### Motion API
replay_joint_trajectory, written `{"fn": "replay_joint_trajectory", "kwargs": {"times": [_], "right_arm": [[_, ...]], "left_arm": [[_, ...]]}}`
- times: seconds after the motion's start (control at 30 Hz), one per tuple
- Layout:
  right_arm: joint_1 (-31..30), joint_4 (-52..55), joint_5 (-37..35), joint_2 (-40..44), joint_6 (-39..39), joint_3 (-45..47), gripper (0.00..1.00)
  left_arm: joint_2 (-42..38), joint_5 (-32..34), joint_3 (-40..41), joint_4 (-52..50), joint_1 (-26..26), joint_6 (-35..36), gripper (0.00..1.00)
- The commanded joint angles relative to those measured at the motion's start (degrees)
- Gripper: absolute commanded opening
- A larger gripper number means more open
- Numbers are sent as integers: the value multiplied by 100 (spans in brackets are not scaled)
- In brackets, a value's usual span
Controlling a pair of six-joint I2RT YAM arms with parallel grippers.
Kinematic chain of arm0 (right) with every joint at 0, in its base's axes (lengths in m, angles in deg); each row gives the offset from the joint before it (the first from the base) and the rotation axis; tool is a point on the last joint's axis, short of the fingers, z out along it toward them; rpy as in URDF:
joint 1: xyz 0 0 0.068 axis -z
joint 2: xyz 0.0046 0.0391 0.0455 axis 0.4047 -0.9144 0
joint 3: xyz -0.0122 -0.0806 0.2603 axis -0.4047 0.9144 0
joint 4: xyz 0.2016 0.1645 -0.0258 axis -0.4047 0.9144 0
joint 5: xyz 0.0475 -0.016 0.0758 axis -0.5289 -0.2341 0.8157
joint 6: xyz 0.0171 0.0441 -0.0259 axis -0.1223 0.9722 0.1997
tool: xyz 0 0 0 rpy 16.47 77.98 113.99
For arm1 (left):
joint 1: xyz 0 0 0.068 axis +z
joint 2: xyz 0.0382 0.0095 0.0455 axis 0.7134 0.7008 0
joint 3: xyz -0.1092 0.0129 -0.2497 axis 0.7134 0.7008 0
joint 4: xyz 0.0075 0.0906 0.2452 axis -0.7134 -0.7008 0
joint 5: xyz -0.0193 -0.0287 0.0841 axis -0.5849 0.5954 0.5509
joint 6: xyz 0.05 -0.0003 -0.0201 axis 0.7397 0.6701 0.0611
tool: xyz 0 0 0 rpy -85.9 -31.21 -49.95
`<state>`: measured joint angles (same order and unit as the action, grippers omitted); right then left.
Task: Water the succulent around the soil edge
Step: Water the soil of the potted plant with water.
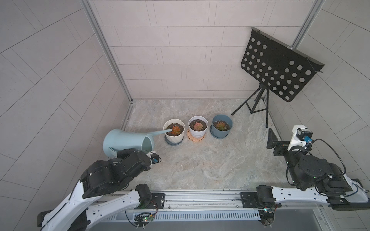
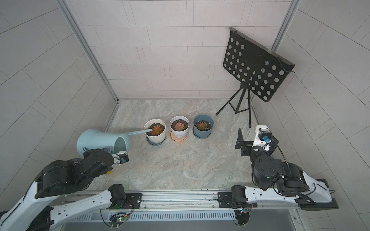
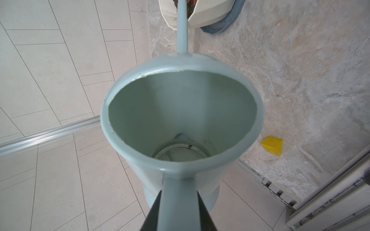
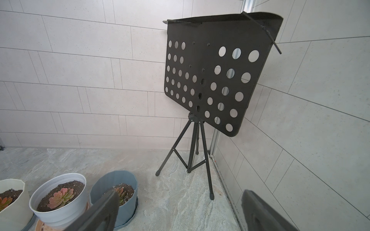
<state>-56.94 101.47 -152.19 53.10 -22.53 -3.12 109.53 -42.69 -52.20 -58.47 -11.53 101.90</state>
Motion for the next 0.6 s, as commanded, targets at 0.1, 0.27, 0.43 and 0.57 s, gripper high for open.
{"fn": "replay_joint_trajectory", "kwargs": {"times": [0.1,0.27,0.43,0.57], "right_arm": [[30,-9,-81,-34,-60,-41,100],[22,-18,-78,-37,-59,-34,100],[31,-12,-79,-32,-58,-29,100],[30,-9,-81,1,-55,-11,100]], "left_arm": [[-167,-56,-229,-626,-33,19,0],[-141,-101,-243,-631,-62,23,0],[-71,-110,-278,-628,-108,39,0],[20,-45,-337,-624,-167,49,0]]}}
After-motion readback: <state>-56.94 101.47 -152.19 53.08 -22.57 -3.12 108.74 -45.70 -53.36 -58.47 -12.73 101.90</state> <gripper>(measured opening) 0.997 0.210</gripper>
